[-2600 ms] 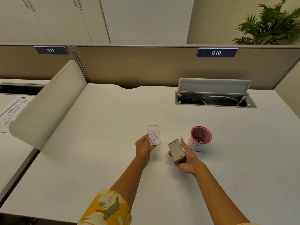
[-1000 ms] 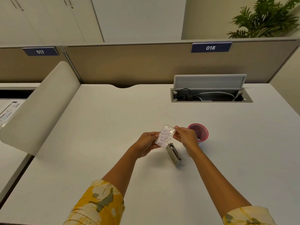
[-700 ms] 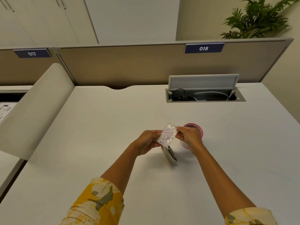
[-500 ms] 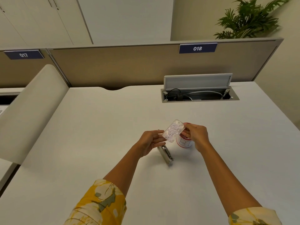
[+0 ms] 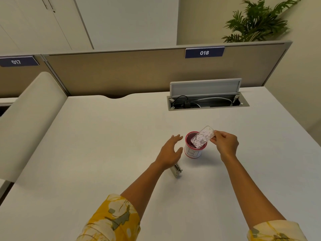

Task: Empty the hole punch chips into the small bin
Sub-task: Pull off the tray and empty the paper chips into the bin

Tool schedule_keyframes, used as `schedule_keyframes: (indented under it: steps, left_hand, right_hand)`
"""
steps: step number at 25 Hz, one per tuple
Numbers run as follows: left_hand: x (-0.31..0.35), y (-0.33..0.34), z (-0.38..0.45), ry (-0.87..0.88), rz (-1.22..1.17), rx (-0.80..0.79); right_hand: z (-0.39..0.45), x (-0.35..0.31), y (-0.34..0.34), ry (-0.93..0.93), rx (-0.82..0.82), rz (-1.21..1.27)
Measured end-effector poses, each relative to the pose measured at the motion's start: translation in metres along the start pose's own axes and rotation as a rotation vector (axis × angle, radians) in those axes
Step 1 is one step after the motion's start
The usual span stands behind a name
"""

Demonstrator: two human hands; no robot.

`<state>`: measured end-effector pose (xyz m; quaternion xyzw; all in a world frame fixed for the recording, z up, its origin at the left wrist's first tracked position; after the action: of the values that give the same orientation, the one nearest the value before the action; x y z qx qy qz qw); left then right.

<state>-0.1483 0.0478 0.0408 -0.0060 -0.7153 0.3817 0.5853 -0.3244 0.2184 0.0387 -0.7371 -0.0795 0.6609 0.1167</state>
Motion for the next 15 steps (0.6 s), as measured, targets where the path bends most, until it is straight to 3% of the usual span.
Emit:
schedule_keyframes:
  steps: [3, 8, 15]
  left_hand:
    - [0.009, 0.012, -0.002, 0.137, 0.204, -0.057]
    - [0.01, 0.03, -0.008, 0.215, 0.454, -0.074]
    - [0.001, 0.038, -0.007, 0.261, 0.66, -0.132]
  right_hand:
    - [-0.006, -0.007, 0.004, -0.169, 0.005, -0.121]
    - [-0.021, -0.011, 0.014, -0.346, -0.045, -0.245]
    - [-0.032, -0.01, 0.013, -0.462, -0.084, -0.285]
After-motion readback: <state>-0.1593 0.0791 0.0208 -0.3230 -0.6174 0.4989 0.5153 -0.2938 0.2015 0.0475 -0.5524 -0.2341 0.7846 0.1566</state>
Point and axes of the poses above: each hand's wrist, its own z-axis towards the middle knuckle, its own y-axis out of the palm, x = y × z, the point moved 6 cm from there along z, towards the middle knuckle, and after that the axes turned 8 degrees about x, right-handed, at the moved point
